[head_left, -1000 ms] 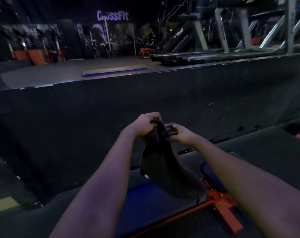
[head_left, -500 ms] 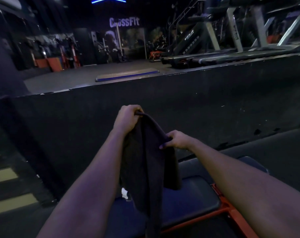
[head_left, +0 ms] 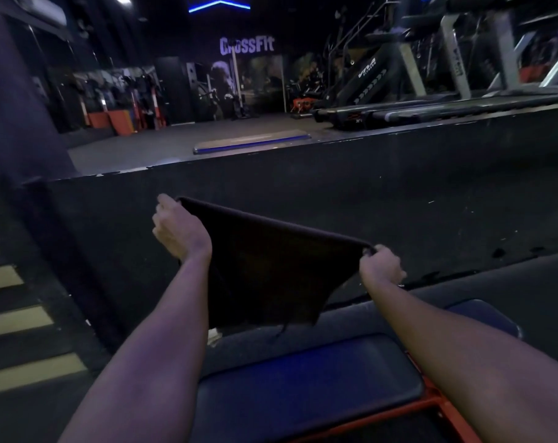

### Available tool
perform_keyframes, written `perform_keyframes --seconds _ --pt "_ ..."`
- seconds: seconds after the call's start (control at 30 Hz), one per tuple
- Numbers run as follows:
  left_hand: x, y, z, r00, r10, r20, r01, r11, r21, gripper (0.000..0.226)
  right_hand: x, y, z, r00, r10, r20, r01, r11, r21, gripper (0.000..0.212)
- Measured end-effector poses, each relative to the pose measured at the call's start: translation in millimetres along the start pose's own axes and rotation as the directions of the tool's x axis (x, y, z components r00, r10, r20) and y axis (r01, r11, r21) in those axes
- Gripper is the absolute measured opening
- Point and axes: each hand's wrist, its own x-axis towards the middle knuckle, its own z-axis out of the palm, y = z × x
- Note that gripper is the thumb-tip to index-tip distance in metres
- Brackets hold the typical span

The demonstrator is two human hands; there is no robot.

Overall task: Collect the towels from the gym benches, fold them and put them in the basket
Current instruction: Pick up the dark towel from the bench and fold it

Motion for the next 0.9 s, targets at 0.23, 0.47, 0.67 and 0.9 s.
perform_keyframes --seconds 0.23,0.47,0.67,0.9 --pt "-6 -9 4 0.99 -0.135 -0.044 0.132 0.989 -0.062 0.026 9 -43 -34 0.965 0.066 -0.254 0.063 0.88 0.47 0.026" --pt "-19 6 25 0.863 -0.336 0.379 0.272 0.939 0.212 0.014 15 -69 -19 0.976 0.158 0.147 -0.184 0.965 0.186 0.028" --pt "-68 35 45 0.593 -0.122 0.796 0.092 0.992 0.084 0.034 -35 -83 7 0.868 -0.172 0.466 0.011 0.945 0.328 0.024" --pt "-86 57 42 0.354 0.147 0.924 0.126 0.971 -0.203 0.016 -42 -79 17 0.757 -0.423 0.498 0.287 0.9 0.328 0.002"
